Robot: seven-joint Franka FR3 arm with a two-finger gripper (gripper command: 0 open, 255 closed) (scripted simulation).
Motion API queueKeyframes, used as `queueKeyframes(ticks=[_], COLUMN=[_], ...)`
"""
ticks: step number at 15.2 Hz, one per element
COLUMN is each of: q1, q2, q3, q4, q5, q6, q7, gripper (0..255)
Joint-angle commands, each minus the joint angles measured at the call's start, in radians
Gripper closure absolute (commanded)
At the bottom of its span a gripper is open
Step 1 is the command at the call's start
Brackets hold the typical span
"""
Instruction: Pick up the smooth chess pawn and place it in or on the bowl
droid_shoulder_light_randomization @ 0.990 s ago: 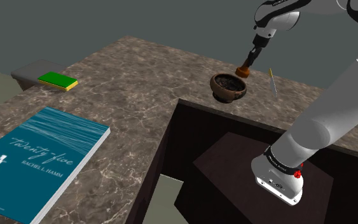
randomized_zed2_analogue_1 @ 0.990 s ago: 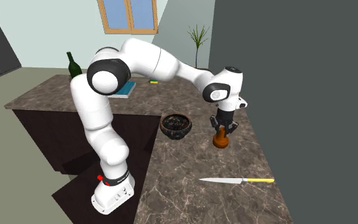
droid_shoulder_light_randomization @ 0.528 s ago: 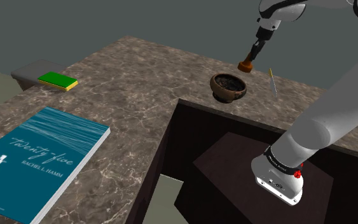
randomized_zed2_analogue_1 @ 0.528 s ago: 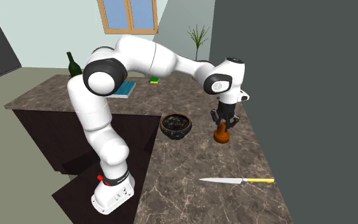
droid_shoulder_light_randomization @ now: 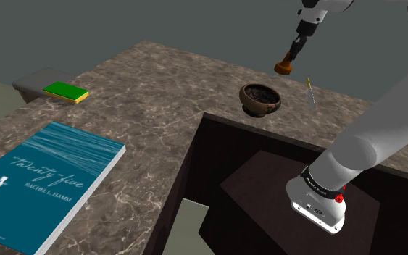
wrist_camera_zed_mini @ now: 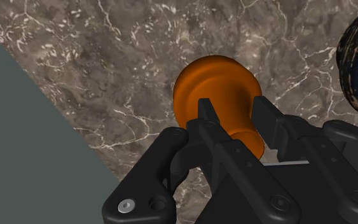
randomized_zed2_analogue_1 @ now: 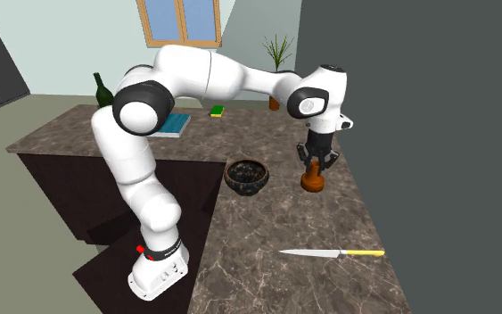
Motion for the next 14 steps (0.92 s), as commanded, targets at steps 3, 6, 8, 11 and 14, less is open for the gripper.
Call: queueKeyframes(ticks=[3, 6, 8, 11, 14], q1=[0.001, 0.002, 0.002, 0.021, 0.04], q2=[-0.005, -0.006, -0.006, -0.078, -0.176], q3=[0.001, 0.002, 0.003, 0.033, 0.085], q4=[0.048, 0.087, 0.113, 0.054, -0.03], q5=[-0.002, -0.002, -0.002, -0.036, -0.074], q6=[-0.052, -0.092, -0.119, -0.124, -0.134], q7=[0.001, 0.001, 0.001, 0.059, 0.143], gripper=[255, 255, 255, 255, 255])
